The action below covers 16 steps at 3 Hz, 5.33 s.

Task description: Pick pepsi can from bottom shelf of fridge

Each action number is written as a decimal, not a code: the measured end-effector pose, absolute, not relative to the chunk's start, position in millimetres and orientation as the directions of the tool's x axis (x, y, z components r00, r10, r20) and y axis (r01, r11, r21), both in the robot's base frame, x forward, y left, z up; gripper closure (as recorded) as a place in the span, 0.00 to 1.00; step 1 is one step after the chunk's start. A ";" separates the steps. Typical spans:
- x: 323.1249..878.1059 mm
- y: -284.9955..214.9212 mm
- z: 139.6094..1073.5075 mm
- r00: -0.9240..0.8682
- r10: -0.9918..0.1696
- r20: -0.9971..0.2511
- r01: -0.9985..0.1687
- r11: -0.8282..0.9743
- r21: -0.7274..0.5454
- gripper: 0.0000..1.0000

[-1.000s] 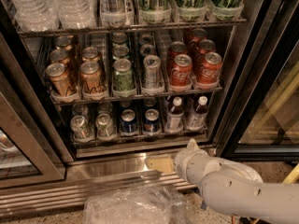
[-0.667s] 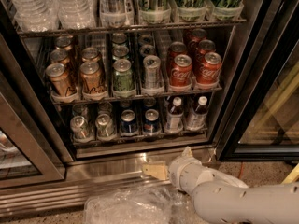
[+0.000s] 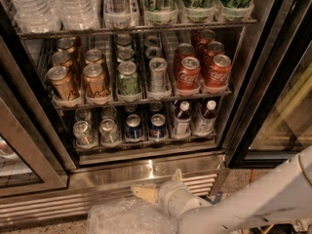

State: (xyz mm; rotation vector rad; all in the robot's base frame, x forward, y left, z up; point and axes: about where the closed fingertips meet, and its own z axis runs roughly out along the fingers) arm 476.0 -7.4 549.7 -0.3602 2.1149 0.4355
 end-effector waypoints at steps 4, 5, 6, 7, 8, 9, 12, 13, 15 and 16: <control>499.3 9.3 530.5 -0.413 -0.028 -0.910 -0.341 0.932 0.126 0.00; 520.4 8.5 531.6 -0.341 -0.003 -0.940 -0.276 0.956 0.097 0.00; 537.4 4.3 538.3 -0.252 -0.021 -0.968 -0.214 0.976 0.034 0.00; 553.7 0.9 542.6 -0.174 -0.057 -0.983 -0.161 0.987 -0.029 0.00; 565.2 -0.4 547.0 -0.113 -0.090 -0.989 -0.119 0.990 -0.077 0.00; 573.4 6.8 545.8 -0.044 -0.103 -0.994 -0.073 0.992 -0.099 0.00; 598.0 12.1 548.6 -0.002 -0.058 -0.998 -0.050 0.997 -0.058 0.00; 609.5 4.2 548.3 0.025 -0.096 -0.995 -0.013 0.995 -0.096 0.14; 625.3 -15.1 547.0 0.042 -0.167 -0.985 0.052 0.985 -0.165 0.15; 632.5 -24.1 553.1 0.058 -0.178 -0.982 0.083 0.981 -0.173 0.27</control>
Offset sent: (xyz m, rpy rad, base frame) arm 0.0083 0.0177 -0.0143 -0.0079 -0.0682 0.0020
